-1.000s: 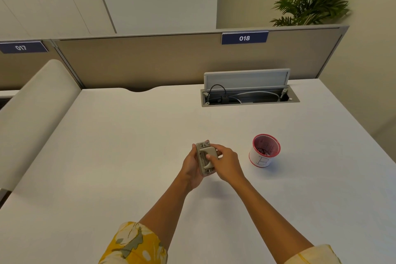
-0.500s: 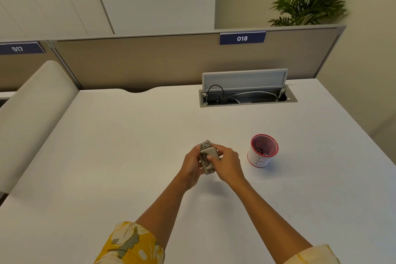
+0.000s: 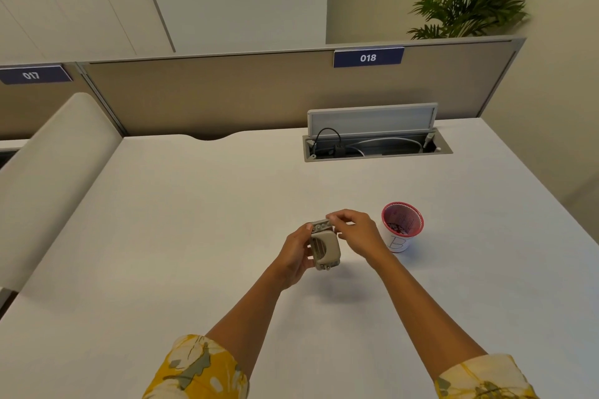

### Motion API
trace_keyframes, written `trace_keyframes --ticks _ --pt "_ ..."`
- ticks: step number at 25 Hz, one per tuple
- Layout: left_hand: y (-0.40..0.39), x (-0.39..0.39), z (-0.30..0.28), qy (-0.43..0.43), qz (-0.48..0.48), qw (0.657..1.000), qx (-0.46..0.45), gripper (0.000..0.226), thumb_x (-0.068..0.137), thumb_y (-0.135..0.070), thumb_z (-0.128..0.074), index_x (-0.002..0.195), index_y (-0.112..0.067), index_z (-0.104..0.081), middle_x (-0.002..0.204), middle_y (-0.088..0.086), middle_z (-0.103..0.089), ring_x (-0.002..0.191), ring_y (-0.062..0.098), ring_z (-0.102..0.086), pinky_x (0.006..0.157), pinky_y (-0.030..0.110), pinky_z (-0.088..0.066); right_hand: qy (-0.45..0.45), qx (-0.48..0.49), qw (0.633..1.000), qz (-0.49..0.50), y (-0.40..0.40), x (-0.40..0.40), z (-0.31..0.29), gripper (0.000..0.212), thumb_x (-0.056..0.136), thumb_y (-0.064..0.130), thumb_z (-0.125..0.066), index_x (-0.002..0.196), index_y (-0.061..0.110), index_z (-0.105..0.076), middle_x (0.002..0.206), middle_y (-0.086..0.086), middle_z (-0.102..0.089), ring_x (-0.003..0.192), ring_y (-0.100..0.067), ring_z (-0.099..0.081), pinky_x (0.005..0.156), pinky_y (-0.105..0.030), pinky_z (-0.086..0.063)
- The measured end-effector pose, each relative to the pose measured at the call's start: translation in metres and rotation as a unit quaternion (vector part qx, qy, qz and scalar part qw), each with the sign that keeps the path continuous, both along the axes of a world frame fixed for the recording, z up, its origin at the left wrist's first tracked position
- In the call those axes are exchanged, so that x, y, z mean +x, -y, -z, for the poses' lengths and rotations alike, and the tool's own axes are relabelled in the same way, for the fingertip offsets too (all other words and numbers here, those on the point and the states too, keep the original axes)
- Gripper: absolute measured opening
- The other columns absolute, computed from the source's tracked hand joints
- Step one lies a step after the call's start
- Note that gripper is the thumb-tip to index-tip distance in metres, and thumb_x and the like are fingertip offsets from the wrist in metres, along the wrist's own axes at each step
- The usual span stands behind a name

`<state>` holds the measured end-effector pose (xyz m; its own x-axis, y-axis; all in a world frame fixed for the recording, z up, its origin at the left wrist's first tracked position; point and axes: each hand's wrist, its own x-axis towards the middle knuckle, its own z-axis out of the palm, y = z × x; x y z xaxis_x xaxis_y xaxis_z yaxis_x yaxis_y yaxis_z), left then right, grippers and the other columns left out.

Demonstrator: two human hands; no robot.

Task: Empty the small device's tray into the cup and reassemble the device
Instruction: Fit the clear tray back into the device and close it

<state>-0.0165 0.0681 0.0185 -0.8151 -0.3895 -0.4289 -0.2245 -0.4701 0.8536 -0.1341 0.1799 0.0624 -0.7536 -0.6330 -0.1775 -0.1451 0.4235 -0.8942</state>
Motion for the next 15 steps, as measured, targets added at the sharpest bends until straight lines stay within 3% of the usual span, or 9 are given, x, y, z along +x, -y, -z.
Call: trace_keyframes --ticks 3,7,11,15 --pt "-0.001 0.000 0.000 0.002 0.017 1.000 -0.003 0.042 0.106 -0.038 -0.035 0.127 -0.015 -0.064 0.133 0.029 -0.058 0.104 0.033 -0.061 0.084 0.050 -0.056 0.024 0.003 0.999 -0.027 -0.003 -0.008 0.001 0.017 0.089 0.020 -0.067 0.104 0.017 -0.074 0.102 -0.002 -0.073 0.094 -0.018 -0.069 0.080 -0.026 -0.058" --pt "0.000 0.002 0.001 -0.001 0.029 1.000 -0.001 0.041 0.106 -0.038 -0.037 0.126 -0.015 -0.064 0.134 0.031 -0.056 0.108 0.036 -0.060 0.087 0.053 -0.055 0.024 0.022 0.997 -0.065 -0.007 -0.014 0.004 0.021 0.083 0.028 -0.074 0.103 0.021 -0.075 0.099 0.004 -0.074 0.094 -0.012 -0.068 0.088 -0.033 -0.055" --pt "0.001 0.002 0.000 0.007 0.028 1.000 -0.007 0.041 0.105 -0.038 -0.037 0.126 -0.014 -0.064 0.129 0.030 -0.060 0.108 0.036 -0.060 0.084 0.051 -0.056 0.028 0.015 0.999 -0.043 -0.006 -0.012 0.005 0.016 0.081 0.023 -0.076 0.097 0.021 -0.076 0.095 0.006 -0.074 0.092 -0.011 -0.067 0.084 -0.028 -0.052" --pt "0.001 0.002 -0.004 0.017 0.023 0.999 -0.015 0.041 0.107 -0.034 -0.036 0.127 -0.011 -0.063 0.111 0.016 -0.065 0.096 0.028 -0.061 0.072 0.041 -0.058 0.023 0.007 0.999 -0.022 -0.005 -0.009 0.006 0.017 0.082 0.018 -0.076 0.098 0.017 -0.075 0.092 0.004 -0.072 0.089 -0.011 -0.064 0.073 -0.018 -0.047"
